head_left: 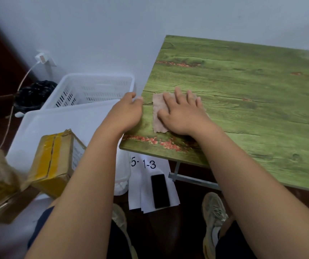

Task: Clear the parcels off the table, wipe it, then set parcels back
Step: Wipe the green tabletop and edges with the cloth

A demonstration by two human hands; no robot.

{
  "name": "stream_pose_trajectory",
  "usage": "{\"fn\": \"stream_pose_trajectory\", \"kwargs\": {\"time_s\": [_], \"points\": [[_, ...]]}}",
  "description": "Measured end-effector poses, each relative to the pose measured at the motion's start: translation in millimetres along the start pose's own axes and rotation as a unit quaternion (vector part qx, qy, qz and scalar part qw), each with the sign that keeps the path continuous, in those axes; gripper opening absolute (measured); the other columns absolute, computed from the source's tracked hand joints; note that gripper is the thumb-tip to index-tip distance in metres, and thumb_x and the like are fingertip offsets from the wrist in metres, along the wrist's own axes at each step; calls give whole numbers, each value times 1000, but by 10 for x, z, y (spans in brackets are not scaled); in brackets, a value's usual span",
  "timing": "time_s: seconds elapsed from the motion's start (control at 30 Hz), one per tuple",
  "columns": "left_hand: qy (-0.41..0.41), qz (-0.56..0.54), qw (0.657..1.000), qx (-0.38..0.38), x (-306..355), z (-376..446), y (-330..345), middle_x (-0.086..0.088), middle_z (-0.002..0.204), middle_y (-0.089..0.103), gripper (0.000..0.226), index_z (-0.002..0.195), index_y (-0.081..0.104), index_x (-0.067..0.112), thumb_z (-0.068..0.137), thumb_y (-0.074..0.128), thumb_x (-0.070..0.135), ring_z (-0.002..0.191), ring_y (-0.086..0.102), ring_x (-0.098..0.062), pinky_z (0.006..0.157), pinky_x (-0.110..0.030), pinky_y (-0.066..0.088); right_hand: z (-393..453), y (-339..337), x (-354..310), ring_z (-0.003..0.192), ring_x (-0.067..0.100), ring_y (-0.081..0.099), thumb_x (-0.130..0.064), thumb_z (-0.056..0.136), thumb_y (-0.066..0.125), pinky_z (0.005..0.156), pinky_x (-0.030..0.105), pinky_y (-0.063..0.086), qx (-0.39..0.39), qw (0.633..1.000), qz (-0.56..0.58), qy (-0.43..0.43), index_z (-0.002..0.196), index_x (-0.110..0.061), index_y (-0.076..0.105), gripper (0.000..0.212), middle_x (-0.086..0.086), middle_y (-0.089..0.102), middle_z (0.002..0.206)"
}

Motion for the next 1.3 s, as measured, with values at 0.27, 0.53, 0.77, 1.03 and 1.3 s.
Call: {"fn": "stream_pose_trajectory", "kwargs": {"time_s": [0.27, 0.53, 0.77, 1.03, 1.3], "points": [[-86, -164, 982, -46, -162, -114, -33, 3, 109, 67, 63, 115, 62, 25, 98, 17, 66, 91, 64, -14, 65, -29, 47, -111, 242, -646, 146, 31, -27, -68, 96, 14, 117, 52, -17, -32, 996, -24, -76, 155, -37, -8, 70, -7, -22, 162], [-63, -138, 988, 33, -169, -52, -290, -4, 136, 56, 73, 139, 52, 16, 98, 16, 65, 129, 48, -20, 111, -40, 33, -531, 419, -1034, 146, 33, -28, -72, 94, 13, 117, 54, -16, -43, 981, -59, -180, 154, -43, -6, 70, -12, -22, 162], [3, -98, 994, 41, 55, -18, -183, 0, 133, 56, 54, 122, 58, 18, 101, 25, 55, 120, 47, -16, 95, -30, 30, -585, 327, -543, 149, 26, -22, -73, 92, 9, 120, 48, -13, -25, 990, -57, -130, 154, -42, -7, 71, -7, -18, 163], [48, -3, 999, 26, 285, 1, 112, -9, 140, 52, 49, 132, 53, 15, 103, 28, 47, 129, 45, -27, 101, -36, 35, -500, 16, 598, 150, 25, -19, -72, 93, 8, 119, 47, -11, -11, 999, -45, 21, 155, -42, -7, 71, -8, -19, 163], [27, -94, 994, 43, 229, 86, 39, 3, 121, 53, 44, 127, 54, 20, 102, 30, 48, 110, 46, -17, 90, -33, 35, -466, -74, 1065, 150, 29, -18, -72, 94, 11, 118, 49, -11, -10, 993, -21, 117, 155, -39, -8, 72, -5, -18, 164]]}}
Point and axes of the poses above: each hand's wrist, its own z-axis towards the middle knuckle, its own y-axis out of the palm, x = y × z, the point moved 10 cm from there along z, towards the middle knuckle
